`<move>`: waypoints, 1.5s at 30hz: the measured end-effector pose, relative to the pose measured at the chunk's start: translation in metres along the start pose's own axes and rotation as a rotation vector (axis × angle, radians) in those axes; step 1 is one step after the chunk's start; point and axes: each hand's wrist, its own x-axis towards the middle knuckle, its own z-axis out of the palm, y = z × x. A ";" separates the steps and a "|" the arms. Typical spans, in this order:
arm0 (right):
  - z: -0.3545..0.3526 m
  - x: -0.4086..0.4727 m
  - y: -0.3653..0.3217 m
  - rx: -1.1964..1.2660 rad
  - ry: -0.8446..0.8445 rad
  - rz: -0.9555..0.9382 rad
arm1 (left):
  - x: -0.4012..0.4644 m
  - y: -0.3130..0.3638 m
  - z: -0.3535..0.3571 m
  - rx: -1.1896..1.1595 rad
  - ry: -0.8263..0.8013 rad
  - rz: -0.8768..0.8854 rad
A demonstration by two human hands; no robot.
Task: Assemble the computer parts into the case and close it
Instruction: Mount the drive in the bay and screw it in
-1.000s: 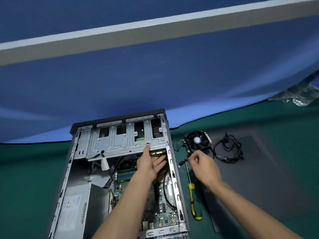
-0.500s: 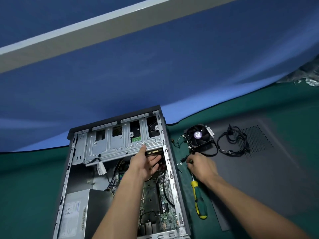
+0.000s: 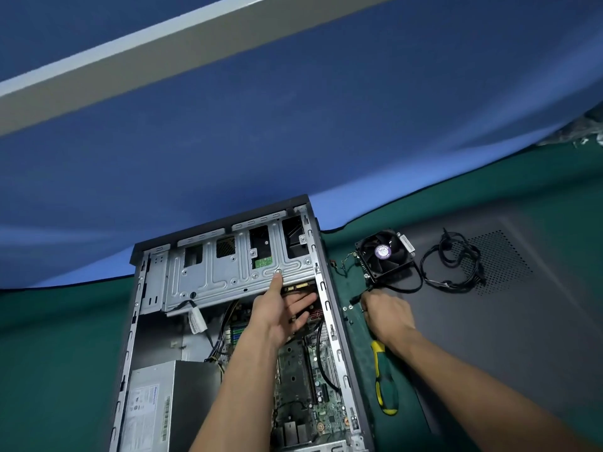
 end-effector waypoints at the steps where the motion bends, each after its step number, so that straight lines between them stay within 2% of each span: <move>1: 0.000 0.000 0.001 0.013 -0.002 -0.001 | 0.000 0.000 0.000 0.000 0.001 0.004; 12: 0.006 0.001 0.010 0.171 0.003 -0.036 | -0.002 0.002 -0.003 0.091 -0.020 -0.020; 21: 0.013 0.003 0.008 0.313 0.005 0.097 | -0.001 0.001 -0.002 0.089 -0.021 -0.001; 29: 0.012 -0.002 0.005 0.150 0.045 -0.101 | -0.002 0.000 -0.002 0.076 -0.007 0.013; 33: 0.013 -0.005 0.000 0.119 -0.001 -0.203 | -0.002 0.000 -0.002 0.074 -0.002 0.014; 41: 0.013 -0.002 -0.005 0.164 -0.015 -0.171 | -0.002 0.000 -0.001 0.078 0.006 0.013; 45: 0.013 -0.005 -0.006 0.329 -0.062 -0.017 | -0.002 0.001 0.001 0.097 0.018 0.014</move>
